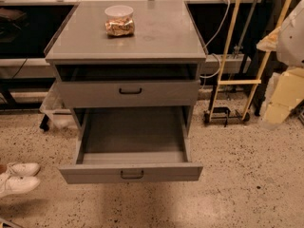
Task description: Close middle drawer
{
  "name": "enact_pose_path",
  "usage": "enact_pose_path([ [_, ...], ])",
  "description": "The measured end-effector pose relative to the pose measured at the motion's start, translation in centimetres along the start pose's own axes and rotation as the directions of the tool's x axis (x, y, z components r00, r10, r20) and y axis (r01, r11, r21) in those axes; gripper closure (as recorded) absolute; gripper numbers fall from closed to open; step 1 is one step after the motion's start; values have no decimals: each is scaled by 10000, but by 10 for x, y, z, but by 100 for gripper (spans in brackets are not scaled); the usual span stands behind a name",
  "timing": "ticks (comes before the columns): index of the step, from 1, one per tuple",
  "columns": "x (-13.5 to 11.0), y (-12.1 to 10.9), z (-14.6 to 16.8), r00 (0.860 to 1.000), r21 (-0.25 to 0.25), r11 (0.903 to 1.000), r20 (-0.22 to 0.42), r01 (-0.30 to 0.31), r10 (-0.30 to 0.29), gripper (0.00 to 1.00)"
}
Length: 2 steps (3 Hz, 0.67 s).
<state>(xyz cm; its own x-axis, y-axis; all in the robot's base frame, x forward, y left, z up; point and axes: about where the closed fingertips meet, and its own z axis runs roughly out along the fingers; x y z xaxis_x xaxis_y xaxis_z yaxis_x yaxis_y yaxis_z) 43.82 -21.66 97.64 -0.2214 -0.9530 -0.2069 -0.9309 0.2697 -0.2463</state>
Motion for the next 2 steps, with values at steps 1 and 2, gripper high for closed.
enact_pose_path([
  [1,0,0,0,10000,0,10000,0,1,-1,0],
  [2,-8,10,28,9985,-306,9981,-44,541,-543,0],
])
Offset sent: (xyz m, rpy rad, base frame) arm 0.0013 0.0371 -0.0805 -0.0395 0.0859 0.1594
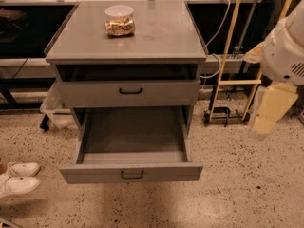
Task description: Close middle drawer
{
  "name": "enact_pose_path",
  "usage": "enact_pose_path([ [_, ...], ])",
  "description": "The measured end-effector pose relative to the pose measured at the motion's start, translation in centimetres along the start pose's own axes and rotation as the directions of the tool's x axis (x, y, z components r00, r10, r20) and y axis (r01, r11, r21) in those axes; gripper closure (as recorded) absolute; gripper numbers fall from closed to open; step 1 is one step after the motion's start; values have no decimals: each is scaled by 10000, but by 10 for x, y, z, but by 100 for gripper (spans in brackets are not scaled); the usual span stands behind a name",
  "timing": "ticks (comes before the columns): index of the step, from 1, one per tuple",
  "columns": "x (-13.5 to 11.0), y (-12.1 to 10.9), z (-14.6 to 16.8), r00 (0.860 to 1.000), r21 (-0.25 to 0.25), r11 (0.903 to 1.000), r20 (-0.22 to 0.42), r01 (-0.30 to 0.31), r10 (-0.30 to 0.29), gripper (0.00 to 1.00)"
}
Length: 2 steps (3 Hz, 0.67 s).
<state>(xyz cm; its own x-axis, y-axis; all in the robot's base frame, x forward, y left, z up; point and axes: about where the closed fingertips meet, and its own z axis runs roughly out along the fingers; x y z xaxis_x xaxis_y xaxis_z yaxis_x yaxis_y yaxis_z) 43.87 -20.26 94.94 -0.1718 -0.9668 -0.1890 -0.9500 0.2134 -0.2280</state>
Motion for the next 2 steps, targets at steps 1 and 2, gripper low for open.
enact_pose_path([
  [1,-20,25,69,9934,-725,9923,626,1004,-959,0],
  [2,-39,67,171,9771,-1846,9714,1786,1491,-1160,0],
])
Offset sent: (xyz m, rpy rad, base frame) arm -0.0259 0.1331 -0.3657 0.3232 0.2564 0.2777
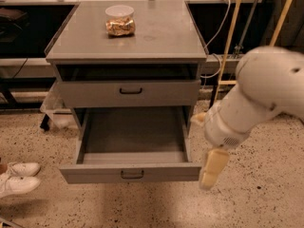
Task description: Close middle drawer
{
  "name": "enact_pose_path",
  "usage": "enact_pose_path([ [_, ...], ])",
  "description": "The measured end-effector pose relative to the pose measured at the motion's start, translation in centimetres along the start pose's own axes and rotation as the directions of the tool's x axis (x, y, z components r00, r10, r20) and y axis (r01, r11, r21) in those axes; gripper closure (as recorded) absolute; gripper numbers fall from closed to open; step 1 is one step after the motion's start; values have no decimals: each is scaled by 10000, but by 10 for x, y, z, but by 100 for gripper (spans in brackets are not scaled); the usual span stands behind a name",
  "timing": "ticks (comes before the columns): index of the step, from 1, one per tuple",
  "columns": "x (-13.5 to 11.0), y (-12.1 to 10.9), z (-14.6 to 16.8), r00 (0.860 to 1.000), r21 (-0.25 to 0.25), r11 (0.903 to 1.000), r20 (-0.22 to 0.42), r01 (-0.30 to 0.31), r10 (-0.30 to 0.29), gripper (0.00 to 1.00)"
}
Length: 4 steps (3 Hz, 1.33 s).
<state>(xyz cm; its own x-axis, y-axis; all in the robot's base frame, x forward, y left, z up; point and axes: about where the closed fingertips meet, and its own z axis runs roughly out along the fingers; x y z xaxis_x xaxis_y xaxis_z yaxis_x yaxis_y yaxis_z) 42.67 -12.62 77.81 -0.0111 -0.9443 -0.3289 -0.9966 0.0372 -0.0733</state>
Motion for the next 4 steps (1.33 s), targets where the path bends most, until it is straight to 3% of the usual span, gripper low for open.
enact_pose_path([
  [1,12,31,124,9981,-1334,9903,435,-379,441,0],
  [2,37,53,229,9884,-2113,9669,200,-1428,1504,0],
  [3,57,48,301,9671,-1956,9481,-76,-2509,2543,0],
  [4,55,43,308,9596,-1788,9446,73,-2754,2812,0],
])
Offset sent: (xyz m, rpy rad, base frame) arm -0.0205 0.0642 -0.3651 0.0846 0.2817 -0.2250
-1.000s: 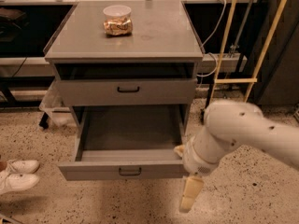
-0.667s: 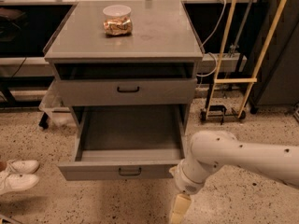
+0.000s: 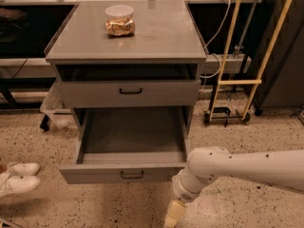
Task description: Close middle drawer
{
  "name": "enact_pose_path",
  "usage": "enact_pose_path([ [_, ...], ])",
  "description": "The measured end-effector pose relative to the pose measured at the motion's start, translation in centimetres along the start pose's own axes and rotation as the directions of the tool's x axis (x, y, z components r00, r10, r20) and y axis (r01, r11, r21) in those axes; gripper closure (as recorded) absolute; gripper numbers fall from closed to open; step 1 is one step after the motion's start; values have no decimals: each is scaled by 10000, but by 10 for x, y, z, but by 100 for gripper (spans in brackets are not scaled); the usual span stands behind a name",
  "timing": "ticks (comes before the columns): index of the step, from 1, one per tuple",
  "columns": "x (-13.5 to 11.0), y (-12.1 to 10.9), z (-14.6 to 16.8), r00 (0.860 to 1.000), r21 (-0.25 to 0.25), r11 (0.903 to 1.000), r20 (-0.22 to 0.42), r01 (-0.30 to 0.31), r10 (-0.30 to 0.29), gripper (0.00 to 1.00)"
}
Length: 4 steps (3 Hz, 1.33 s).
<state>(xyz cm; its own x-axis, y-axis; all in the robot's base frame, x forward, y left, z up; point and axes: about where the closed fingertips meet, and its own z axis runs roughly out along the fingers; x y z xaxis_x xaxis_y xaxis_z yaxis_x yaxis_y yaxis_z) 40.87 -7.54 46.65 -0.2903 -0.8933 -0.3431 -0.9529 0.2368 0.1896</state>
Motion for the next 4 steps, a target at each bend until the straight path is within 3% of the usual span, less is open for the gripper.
enact_pose_path([
  [1,1,2,-2,10000,-57,10000,-48,72,-73,0],
  [2,10,-17,20,9995,-180,9993,59,-313,315,0],
  [3,10,-62,58,9983,-242,9982,176,-553,558,0],
  [4,3,-109,71,9943,506,9936,381,-1014,996,0],
])
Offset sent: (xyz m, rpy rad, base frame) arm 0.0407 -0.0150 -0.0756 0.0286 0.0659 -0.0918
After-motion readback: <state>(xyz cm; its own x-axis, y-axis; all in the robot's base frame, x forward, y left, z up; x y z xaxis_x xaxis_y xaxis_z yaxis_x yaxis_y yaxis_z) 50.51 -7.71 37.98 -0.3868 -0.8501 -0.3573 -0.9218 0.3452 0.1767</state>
